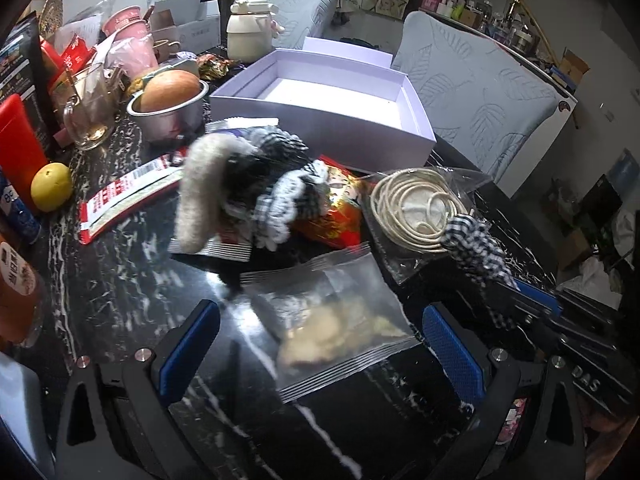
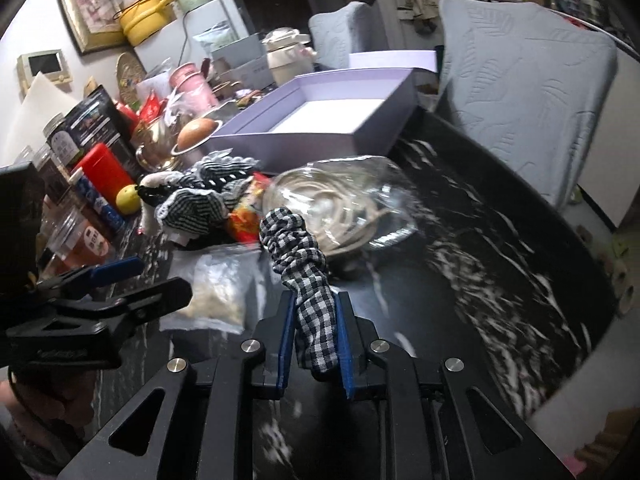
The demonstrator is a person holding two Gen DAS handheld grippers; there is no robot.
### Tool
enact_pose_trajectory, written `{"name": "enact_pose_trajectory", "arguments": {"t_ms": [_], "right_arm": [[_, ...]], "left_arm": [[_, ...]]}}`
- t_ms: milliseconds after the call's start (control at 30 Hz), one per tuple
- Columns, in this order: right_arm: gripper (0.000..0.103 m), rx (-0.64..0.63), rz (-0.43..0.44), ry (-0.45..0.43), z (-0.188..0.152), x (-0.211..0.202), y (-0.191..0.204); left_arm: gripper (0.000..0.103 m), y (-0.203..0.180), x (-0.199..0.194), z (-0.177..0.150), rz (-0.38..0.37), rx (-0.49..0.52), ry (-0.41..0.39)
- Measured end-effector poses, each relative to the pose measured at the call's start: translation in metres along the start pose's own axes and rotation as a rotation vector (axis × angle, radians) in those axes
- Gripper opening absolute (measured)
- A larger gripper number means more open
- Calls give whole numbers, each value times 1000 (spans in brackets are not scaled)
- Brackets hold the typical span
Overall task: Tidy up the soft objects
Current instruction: 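Grasp the clear zip bag of food with the left gripper while the right lifts the scrunchie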
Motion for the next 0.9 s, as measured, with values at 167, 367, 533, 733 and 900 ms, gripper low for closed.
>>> {"name": "enact_pose_trajectory", "arguments": {"t_ms": [167, 367, 533, 733, 900], "right_arm": [[20, 7, -20, 1, -8, -5, -12], [20, 17, -24, -2, -13, -8, -22], [20, 25, -37, -5, -16, -10, -30], [20, 33, -47, -10, -16, -13, -35], [20, 30, -43, -14, -16, -14, -33]], "left_arm": [[103, -7, 14, 0, 34, 4, 22], [103, -10, 30, -3, 37, 15, 84], [103, -8, 44, -8, 67, 6, 127], [97, -12, 48, -11, 108, 58, 101], [67, -21, 37, -12, 35, 97, 92]]}}
Point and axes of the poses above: each gripper's, at about its wrist camera, not at the fingertips, and x roughly the way its jaws point, y to its left, z to its top, the point moved 10 cm from there along x, roughly the way its jaws point, and after that the axes turned 4 degrees about -x, right-handed, at the moved point
